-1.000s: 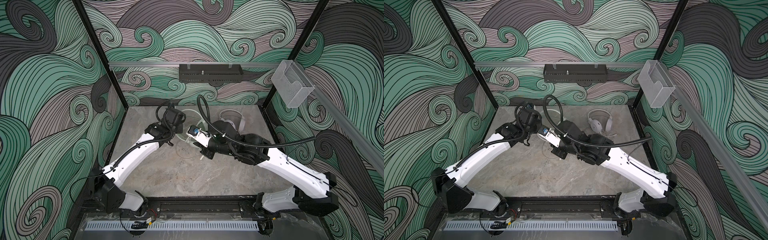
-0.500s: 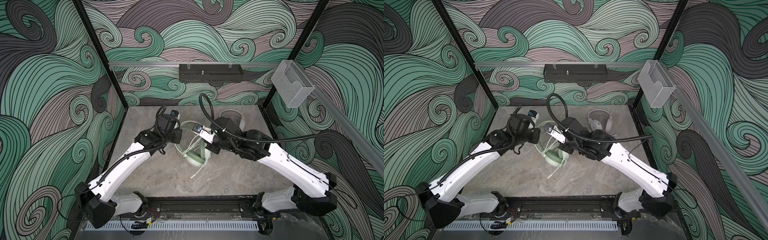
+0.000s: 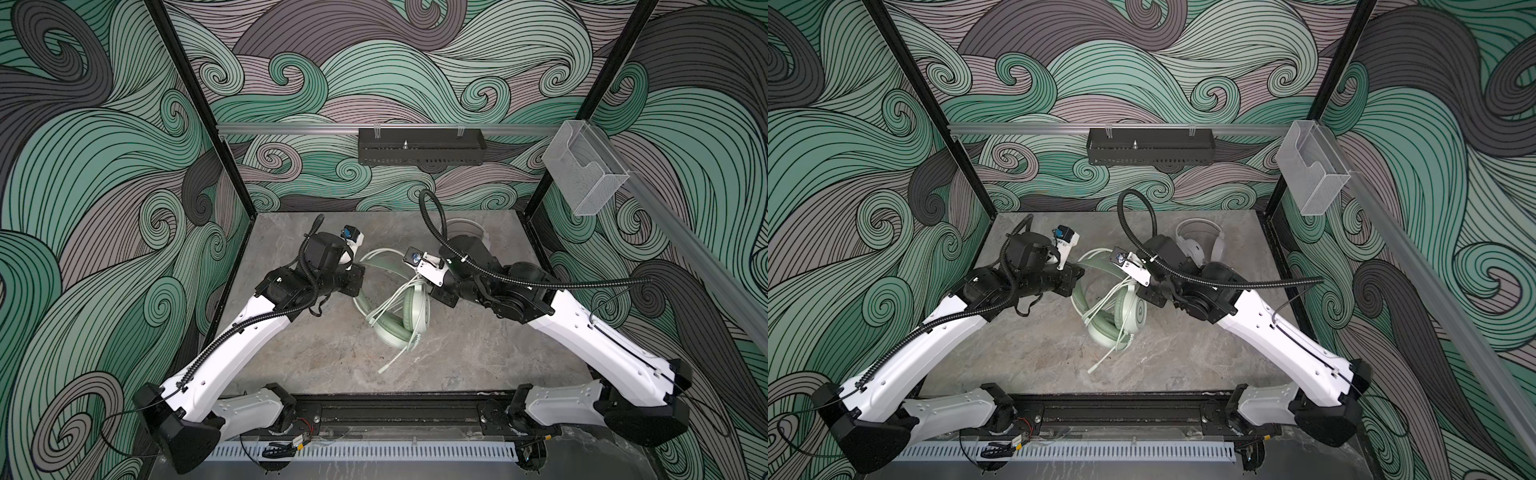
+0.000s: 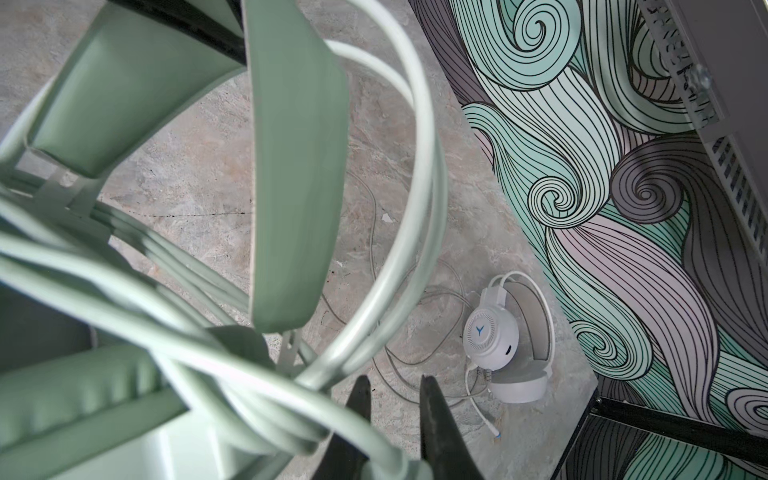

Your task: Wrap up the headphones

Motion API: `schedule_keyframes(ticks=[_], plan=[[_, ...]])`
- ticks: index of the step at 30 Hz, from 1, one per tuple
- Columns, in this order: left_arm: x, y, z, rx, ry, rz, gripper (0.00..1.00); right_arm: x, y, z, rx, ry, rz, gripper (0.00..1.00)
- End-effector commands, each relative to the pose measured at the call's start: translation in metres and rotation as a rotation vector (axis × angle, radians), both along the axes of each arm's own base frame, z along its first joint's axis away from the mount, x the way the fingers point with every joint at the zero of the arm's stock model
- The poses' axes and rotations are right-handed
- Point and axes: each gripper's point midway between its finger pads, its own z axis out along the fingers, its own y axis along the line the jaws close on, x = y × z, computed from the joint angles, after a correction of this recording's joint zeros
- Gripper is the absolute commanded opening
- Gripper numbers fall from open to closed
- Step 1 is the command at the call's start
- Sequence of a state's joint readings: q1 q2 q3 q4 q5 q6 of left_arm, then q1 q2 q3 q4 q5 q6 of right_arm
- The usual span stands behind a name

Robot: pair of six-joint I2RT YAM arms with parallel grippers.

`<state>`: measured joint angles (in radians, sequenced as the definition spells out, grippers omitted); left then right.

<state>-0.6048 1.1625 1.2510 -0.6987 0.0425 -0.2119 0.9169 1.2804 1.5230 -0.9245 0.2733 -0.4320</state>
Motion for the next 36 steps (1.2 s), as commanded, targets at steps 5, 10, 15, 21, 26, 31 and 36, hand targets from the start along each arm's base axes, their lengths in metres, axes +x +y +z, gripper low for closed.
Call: schedule_keyframes(ticks=[5,10,15,21,26,31,36], plan=[[-0.007,-0.014,0.018,-0.09,-0.001,-0.054,0.0,0.006,-0.009,-0.003,0.064,-0.024,-0.033,0.04],[-0.008,-0.015,0.018,-0.099,0.022,-0.046,0.0,0.01,-0.011,-0.014,0.106,-0.006,-0.051,0.14],[-0.007,-0.007,0.009,-0.057,0.045,-0.005,0.0,0.015,-0.017,-0.022,0.146,0.007,-0.081,0.27],[-0.006,-0.002,-0.002,-0.018,0.082,0.02,0.0,0.02,-0.025,-0.035,0.163,0.02,-0.107,0.38],[-0.005,0.004,-0.008,0.016,0.117,0.057,0.0,0.022,-0.033,-0.05,0.154,0.04,-0.133,0.45],[-0.003,0.017,-0.016,0.081,0.173,0.133,0.0,0.024,-0.046,-0.067,0.156,0.073,-0.194,0.5],[0.001,0.032,-0.023,0.133,0.207,0.212,0.0,0.03,-0.064,-0.076,0.17,0.09,-0.285,0.66]])
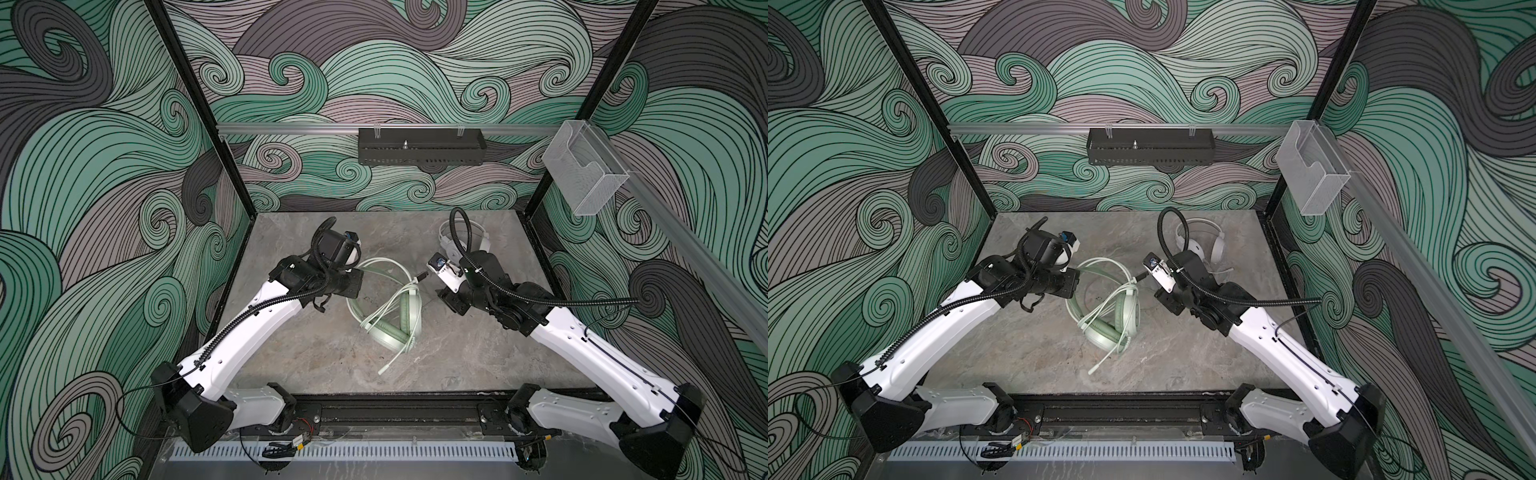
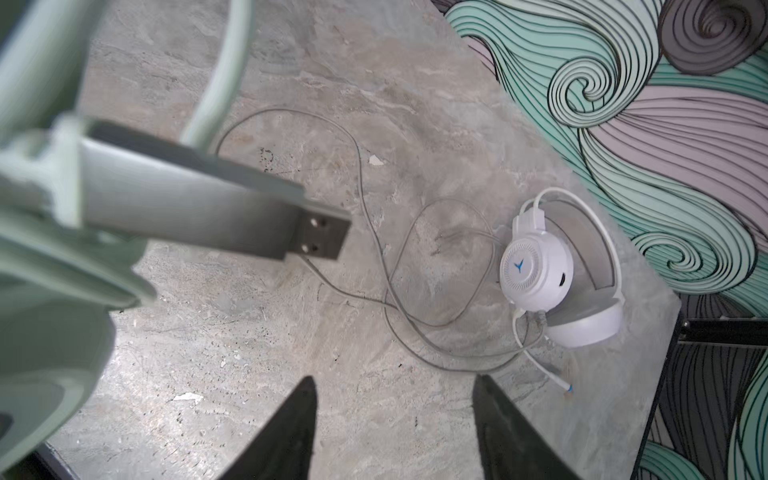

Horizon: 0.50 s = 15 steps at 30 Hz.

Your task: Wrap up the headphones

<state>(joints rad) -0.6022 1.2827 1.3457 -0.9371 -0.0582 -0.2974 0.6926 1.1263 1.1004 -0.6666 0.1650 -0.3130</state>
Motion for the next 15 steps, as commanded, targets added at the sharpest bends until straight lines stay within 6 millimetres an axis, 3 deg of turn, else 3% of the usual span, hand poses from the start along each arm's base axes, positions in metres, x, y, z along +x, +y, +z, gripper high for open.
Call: schedule_keyframes(ticks=[1,4,7,12,15], plan=[[0.005,0.012,0.015,-0.011,-0.004,0.098,0.0,0.007,-0.012,0.006,0.048,-0.011,-0.082,0.68],[0.013,0.021,0.013,0.006,0.002,0.148,0.0,0.013,-0.021,0.007,0.06,-0.007,-0.129,0.78],[0.026,0.032,0.01,0.0,0.019,0.22,0.0,0.017,-0.028,0.009,0.06,-0.012,-0.169,0.98],[0.063,0.061,0.0,-0.05,0.038,0.387,0.0,0.018,-0.027,0.015,0.083,-0.005,-0.188,0.99],[0.096,0.077,-0.011,-0.072,0.046,0.476,0.0,0.016,-0.021,0.019,0.134,0.015,-0.186,0.99]])
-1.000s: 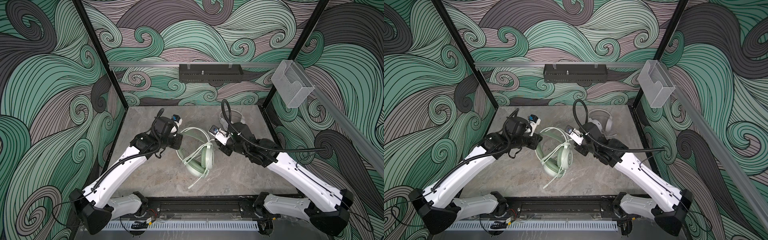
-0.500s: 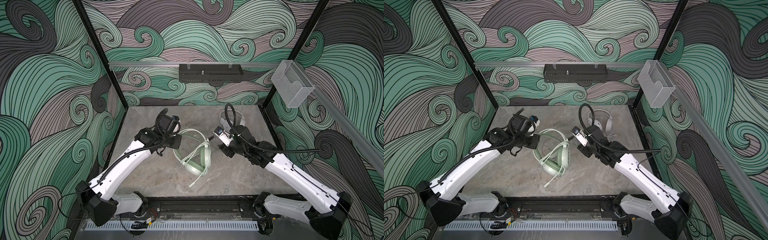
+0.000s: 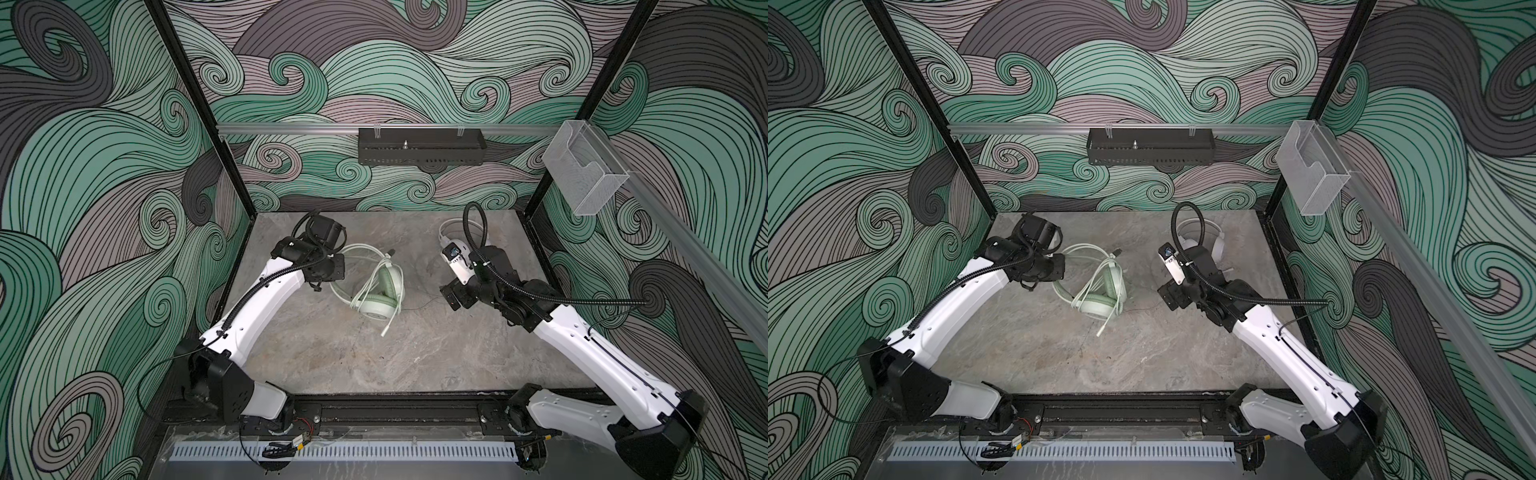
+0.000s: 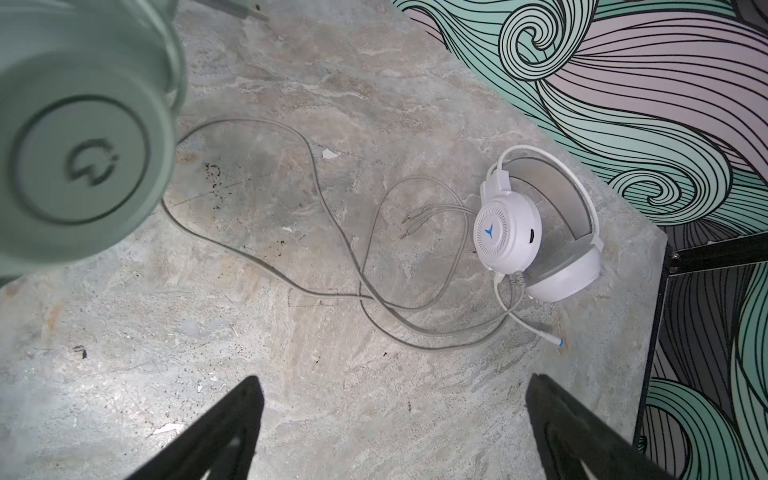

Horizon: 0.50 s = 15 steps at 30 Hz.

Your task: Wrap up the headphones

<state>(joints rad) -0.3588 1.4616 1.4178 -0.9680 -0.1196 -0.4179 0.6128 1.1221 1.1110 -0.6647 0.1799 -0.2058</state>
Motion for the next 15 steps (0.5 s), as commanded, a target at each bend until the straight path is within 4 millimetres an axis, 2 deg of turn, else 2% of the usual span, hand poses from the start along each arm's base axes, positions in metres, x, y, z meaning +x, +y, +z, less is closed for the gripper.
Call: schedule_keyframes(ticks=[1,8,11,15], plan=[[0.046,0.009,0.022,-0.101,-0.101,0.135,0.0,0.0,0.004,0.014,0.072,0.005,-0.023,1.0],[0.13,0.043,0.001,-0.119,-0.131,0.296,0.0,0.0,0.005,0.02,0.09,0.004,-0.031,1.0],[0.165,0.05,-0.012,-0.148,-0.135,0.307,0.0,0.0,0.007,0.023,0.1,0.005,-0.028,0.99],[0.197,0.06,-0.032,-0.178,-0.1,0.34,0.0,0.0,0.006,0.021,0.098,0.008,-0.034,1.0]])
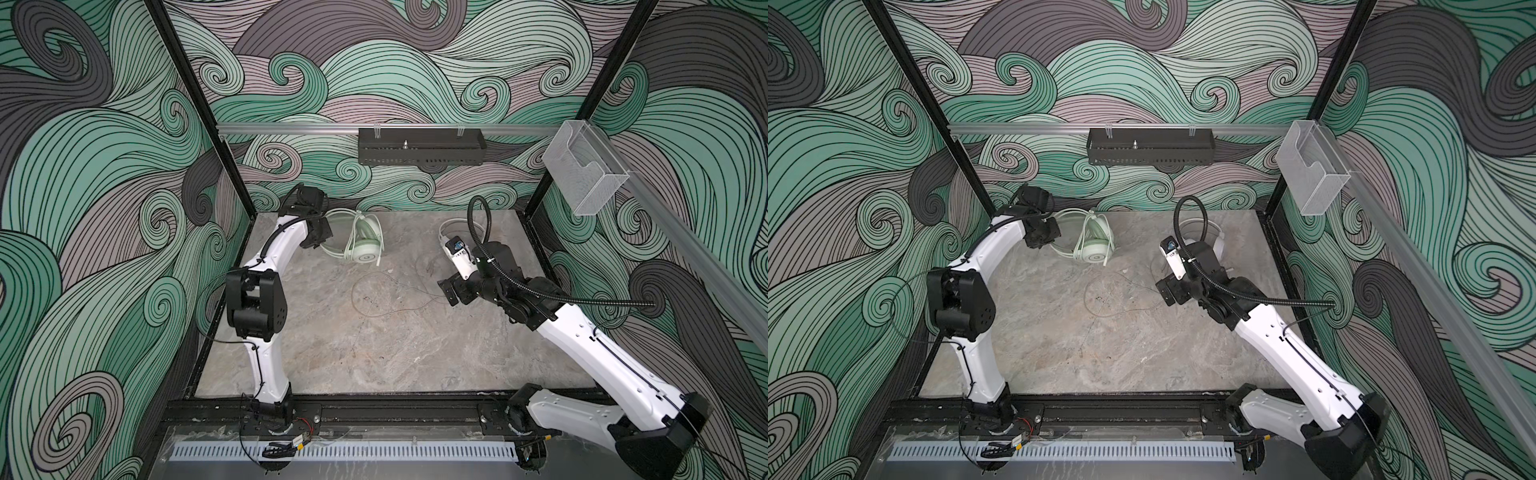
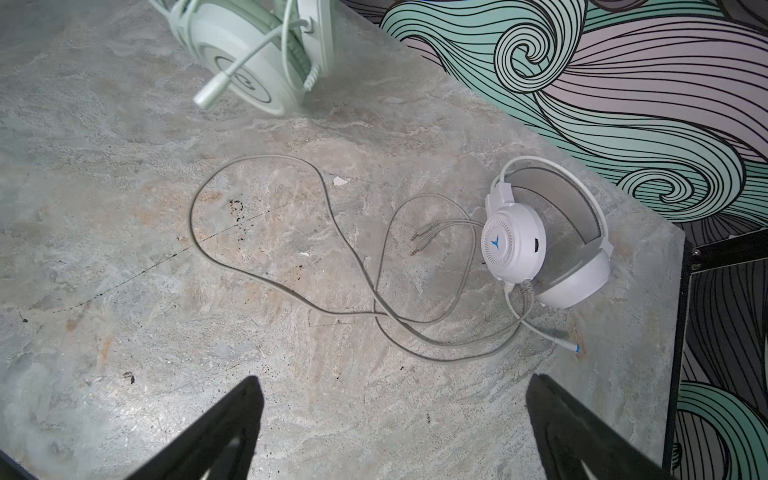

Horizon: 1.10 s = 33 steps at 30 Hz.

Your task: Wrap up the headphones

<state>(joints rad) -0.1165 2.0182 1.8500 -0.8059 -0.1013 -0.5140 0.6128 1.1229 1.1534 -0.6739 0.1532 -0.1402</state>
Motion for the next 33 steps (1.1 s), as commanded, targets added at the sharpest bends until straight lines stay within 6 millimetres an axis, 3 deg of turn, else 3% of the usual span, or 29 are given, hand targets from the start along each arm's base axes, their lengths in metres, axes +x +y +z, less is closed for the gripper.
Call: schedule_keyframes(ticks=[1,9,21,33], plan=[[0.035,-0.001,0.015,-0.103,-0.077,0.028,0.0,0.0,0.0,0.005,0.018,0.005,-0.009,1.0],[0.059,0.007,-0.02,-0.147,-0.036,0.05,0.0,0.007,0.005,0.007,0.022,-0.004,-0.01,1.0],[0.058,0.004,-0.075,-0.225,0.069,0.089,0.0,0.011,0.011,0.011,0.032,-0.008,0.004,1.0],[0.047,0.009,-0.107,-0.202,0.147,0.115,0.09,0.013,0.009,0.012,0.022,-0.015,0.0,0.99]])
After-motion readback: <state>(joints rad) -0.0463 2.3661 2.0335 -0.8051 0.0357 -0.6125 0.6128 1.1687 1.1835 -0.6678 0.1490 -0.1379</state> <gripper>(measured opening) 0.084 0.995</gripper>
